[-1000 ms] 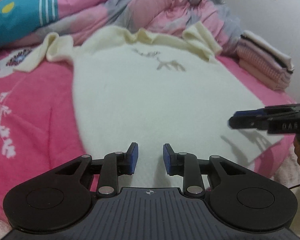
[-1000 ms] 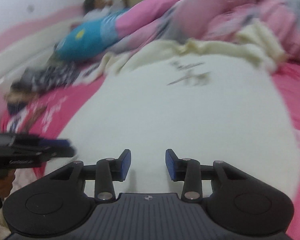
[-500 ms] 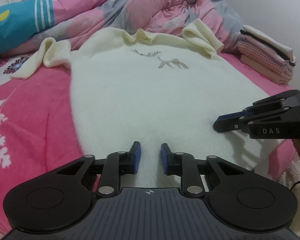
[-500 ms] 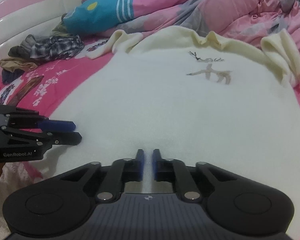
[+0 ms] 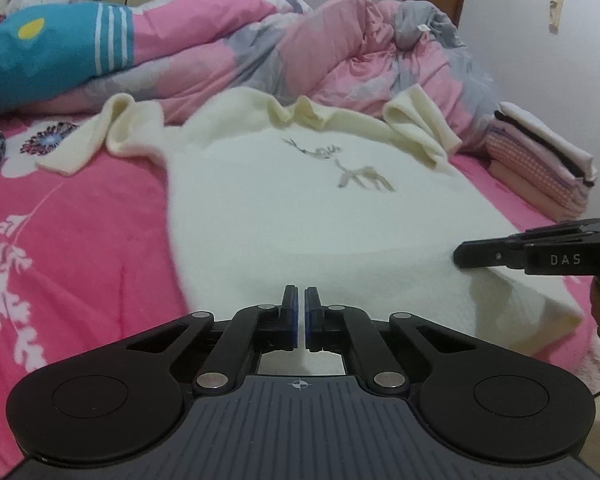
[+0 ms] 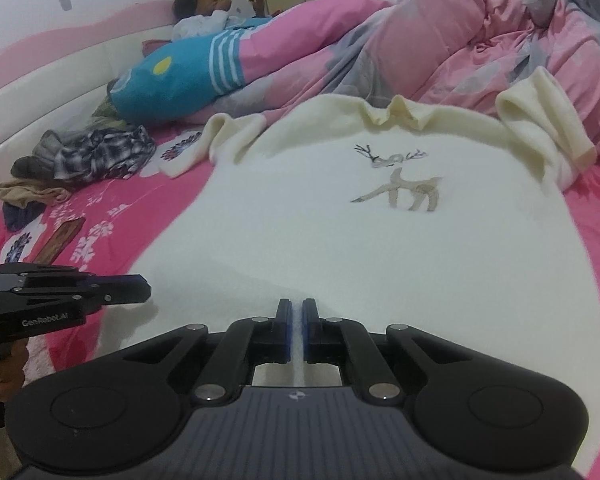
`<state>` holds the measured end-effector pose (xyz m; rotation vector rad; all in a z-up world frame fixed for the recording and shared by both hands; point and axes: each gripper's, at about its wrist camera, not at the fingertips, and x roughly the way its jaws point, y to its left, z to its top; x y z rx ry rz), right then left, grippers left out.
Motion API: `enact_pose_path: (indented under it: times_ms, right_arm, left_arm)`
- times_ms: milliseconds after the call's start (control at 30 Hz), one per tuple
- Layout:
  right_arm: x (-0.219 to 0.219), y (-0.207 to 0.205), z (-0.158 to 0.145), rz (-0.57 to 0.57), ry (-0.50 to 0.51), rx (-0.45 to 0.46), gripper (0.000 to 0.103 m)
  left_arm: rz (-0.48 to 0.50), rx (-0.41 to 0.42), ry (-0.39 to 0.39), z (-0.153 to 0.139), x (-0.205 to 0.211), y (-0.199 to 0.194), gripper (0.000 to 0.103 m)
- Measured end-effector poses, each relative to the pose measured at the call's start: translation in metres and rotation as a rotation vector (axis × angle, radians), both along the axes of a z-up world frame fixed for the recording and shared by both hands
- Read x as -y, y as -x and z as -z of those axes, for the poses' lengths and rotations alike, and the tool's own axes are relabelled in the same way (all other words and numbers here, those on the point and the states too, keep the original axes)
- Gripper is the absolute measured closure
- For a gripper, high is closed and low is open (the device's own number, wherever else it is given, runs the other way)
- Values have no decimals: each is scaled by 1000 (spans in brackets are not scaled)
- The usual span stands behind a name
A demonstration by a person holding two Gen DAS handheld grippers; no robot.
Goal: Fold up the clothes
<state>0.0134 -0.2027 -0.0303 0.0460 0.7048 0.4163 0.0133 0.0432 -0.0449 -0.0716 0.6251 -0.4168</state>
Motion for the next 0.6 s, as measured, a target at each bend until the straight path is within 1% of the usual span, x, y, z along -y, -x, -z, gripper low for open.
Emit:
enact_pose_path:
  times_ms: [167,300,400,500,533,567,600]
  right_arm:
    - [-3,-16,26,18,23,-33,99]
    - [-9,-17,38,20,32,-12,98]
    - [-9,-19,43,27,17,10,98]
    - [-5,-16,38,26,3,13,96]
    - [-6,-11,32,23,12,25,95]
    - [-7,-3,24,8,23,58,94]
    - [-8,3,18,-12,28,89,88]
  left_arm:
    - [-21,-14,-21,11,-2,-10,101]
    - [-39,11,-47,18,-5,-11,101]
    - [-50,27,-58,24,-8,-16,101]
    - [-50,24,-53,26,-11,-19,100]
    - [-48,25,-53,25,-12,-19,100]
    - [-49,26,-53,25,-14,-19,100]
    - [-49,25,-50,25,-16,-19,100]
